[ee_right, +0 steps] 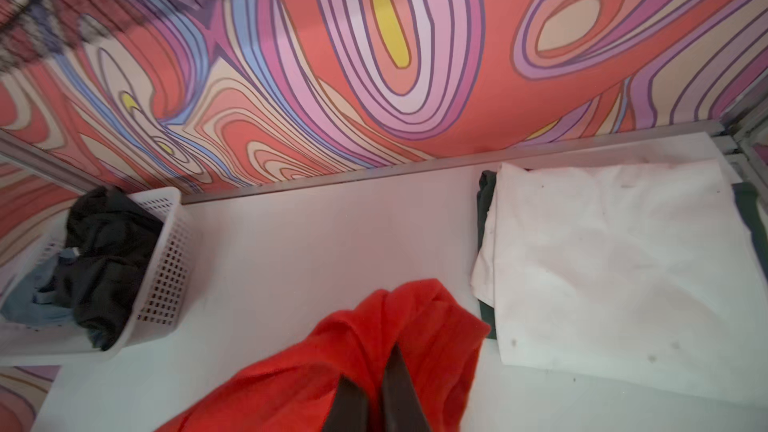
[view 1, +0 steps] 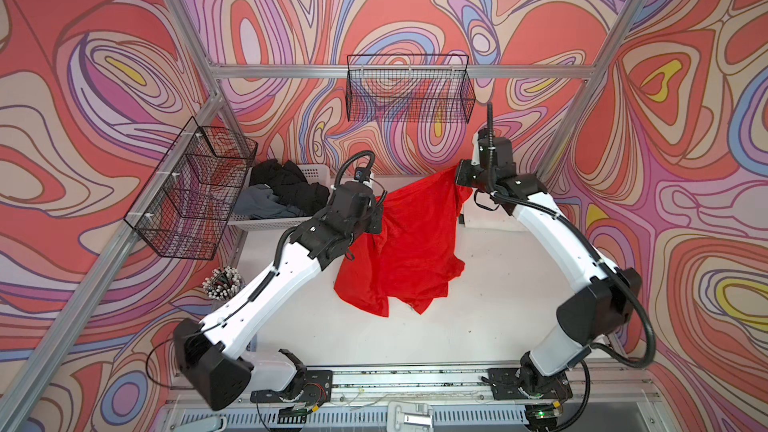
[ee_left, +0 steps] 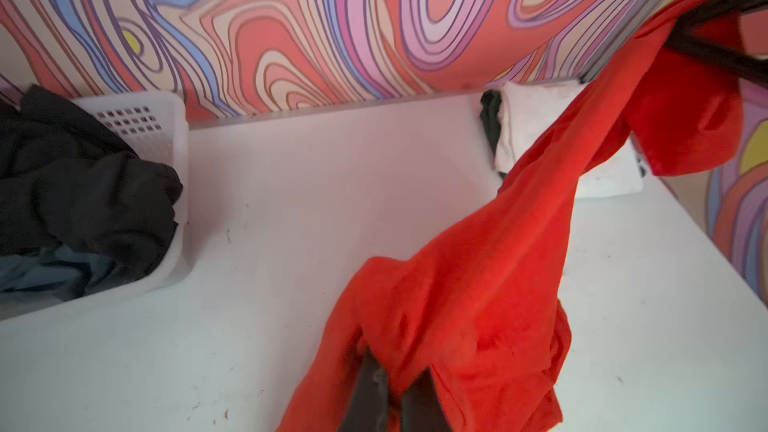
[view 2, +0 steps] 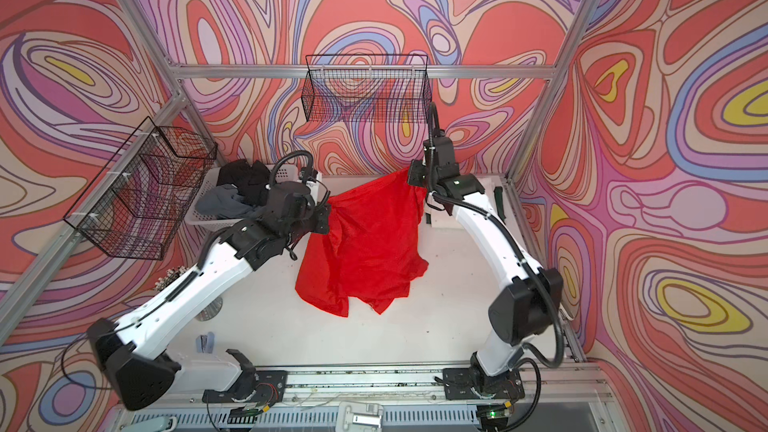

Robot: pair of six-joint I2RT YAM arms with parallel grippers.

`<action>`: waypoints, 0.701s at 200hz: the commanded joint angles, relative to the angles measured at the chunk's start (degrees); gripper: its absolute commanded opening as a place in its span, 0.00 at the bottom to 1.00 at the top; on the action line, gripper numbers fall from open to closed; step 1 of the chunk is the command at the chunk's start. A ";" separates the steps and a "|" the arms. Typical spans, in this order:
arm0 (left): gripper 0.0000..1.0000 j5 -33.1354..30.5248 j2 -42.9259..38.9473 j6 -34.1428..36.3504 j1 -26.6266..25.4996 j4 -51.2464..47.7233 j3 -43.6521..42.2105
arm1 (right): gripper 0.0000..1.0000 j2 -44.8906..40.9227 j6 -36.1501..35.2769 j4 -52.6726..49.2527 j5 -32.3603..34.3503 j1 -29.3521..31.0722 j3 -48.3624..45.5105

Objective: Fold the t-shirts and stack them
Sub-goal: 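Lay the red t-shirt flat on the table and release both grippers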

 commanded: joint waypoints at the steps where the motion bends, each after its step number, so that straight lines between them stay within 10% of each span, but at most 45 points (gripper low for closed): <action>1: 0.00 4.19 6.65 -2.29 3.48 3.70 1.20 | 0.00 6.94 0.81 3.04 2.23 -0.67 4.28; 42: 0.00 5.73 19.17 -1.68 9.00 4.80 9.57 | 0.01 21.89 2.10 -0.91 1.48 -0.62 17.89; 54: 0.11 4.51 22.54 -1.28 10.07 1.20 14.40 | 0.59 24.58 1.58 -1.78 1.25 -0.67 21.22; 69: 0.67 0.17 25.35 -0.34 9.91 -7.18 21.23 | 0.97 26.18 0.32 -5.82 2.38 -0.68 25.27; 83: 1.00 -3.79 23.35 0.06 8.81 -9.04 20.58 | 0.98 23.78 -0.77 -7.60 3.46 -0.68 23.40; 140: 1.00 -4.88 -0.01 -4.02 1.88 -2.53 -6.70 | 0.98 -6.26 5.08 4.07 -3.72 -0.64 -19.93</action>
